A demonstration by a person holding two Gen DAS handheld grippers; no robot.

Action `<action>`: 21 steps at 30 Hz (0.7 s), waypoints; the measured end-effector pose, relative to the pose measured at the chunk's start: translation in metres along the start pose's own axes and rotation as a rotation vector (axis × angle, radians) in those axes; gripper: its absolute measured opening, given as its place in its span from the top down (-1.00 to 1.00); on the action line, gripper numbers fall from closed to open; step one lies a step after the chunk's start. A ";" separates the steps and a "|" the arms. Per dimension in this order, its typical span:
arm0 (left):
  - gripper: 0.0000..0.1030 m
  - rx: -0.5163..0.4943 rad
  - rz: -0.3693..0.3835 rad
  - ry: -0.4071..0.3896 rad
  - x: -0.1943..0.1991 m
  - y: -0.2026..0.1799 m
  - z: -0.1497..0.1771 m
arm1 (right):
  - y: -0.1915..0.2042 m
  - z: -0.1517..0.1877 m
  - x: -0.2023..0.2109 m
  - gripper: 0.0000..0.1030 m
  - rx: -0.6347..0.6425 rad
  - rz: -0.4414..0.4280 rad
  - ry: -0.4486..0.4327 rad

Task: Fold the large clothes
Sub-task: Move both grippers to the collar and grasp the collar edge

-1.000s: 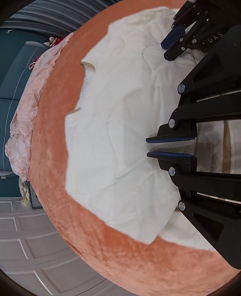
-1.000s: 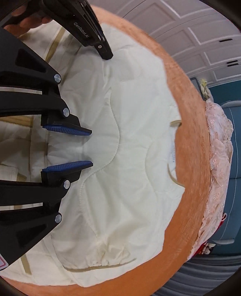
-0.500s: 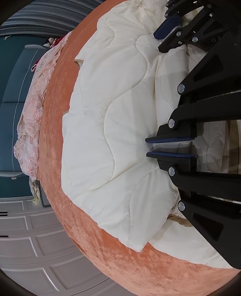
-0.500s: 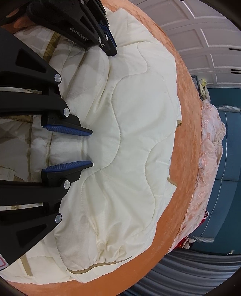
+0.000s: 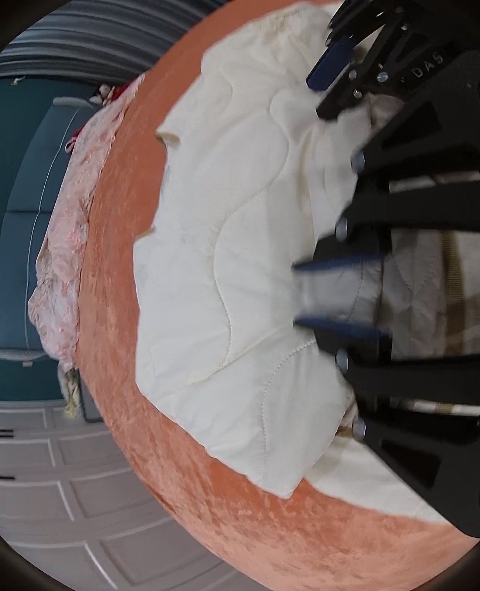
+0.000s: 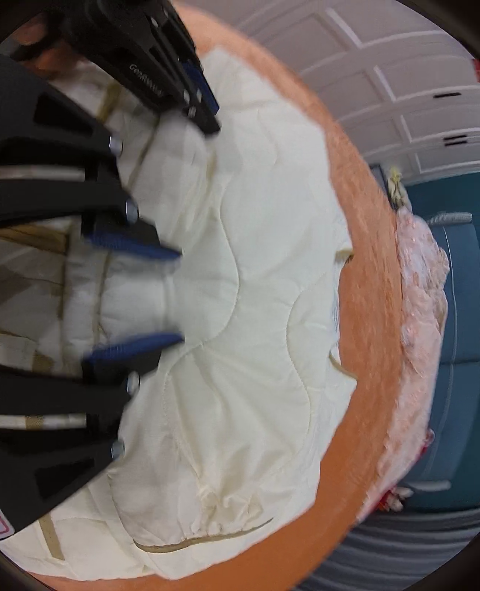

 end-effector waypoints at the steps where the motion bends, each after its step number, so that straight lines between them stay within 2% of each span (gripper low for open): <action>1: 0.16 -0.003 0.014 -0.004 0.009 0.003 -0.004 | -0.001 -0.001 0.007 -0.13 0.003 -0.006 -0.008; 3: 0.02 -0.004 0.047 -0.025 0.024 0.008 -0.015 | -0.006 -0.009 0.025 -0.18 0.017 -0.027 -0.041; 4: -0.26 0.004 0.065 -0.039 0.033 0.012 -0.025 | -0.008 -0.016 0.032 -0.25 0.022 -0.036 -0.051; 6: -0.66 0.038 0.102 -0.066 0.044 0.020 -0.047 | -0.014 -0.039 0.041 -0.36 0.009 -0.071 -0.064; 7: -0.77 0.067 0.135 -0.085 0.049 0.026 -0.063 | -0.016 -0.049 0.041 -0.39 -0.002 -0.090 -0.069; 8: -0.80 0.091 0.156 -0.090 0.049 0.031 -0.081 | -0.019 -0.068 0.041 -0.42 -0.026 -0.117 -0.072; 10: -0.80 0.105 0.157 -0.082 0.042 0.036 -0.109 | -0.020 -0.096 0.033 -0.42 -0.058 -0.168 -0.067; 11: -0.80 0.106 0.140 -0.079 0.035 0.038 -0.127 | -0.018 -0.117 0.025 -0.42 -0.075 -0.213 -0.062; 13: -0.80 0.094 0.105 -0.058 0.018 0.038 -0.153 | -0.013 -0.143 0.010 -0.43 -0.097 -0.242 -0.052; 17: -0.74 0.106 0.101 0.032 -0.033 0.046 -0.187 | 0.014 -0.194 -0.042 -0.43 -0.098 -0.302 0.003; 19: -0.51 0.121 0.094 0.071 -0.057 0.054 -0.192 | 0.023 -0.209 -0.066 -0.43 -0.094 -0.303 0.038; 21: -0.36 0.119 0.081 0.106 -0.079 0.059 -0.193 | 0.031 -0.219 -0.094 -0.43 -0.091 -0.301 0.079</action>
Point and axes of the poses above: each gripper's, at about its wrist camera, not at the fingertips, and x roughly against the way its jaws point, y to its left, z to its underside, the point moved 2 cm from there along -x, roughly the way its jaws point, and after that the axes turned 12 degrees about y, right-handed, at the moved point
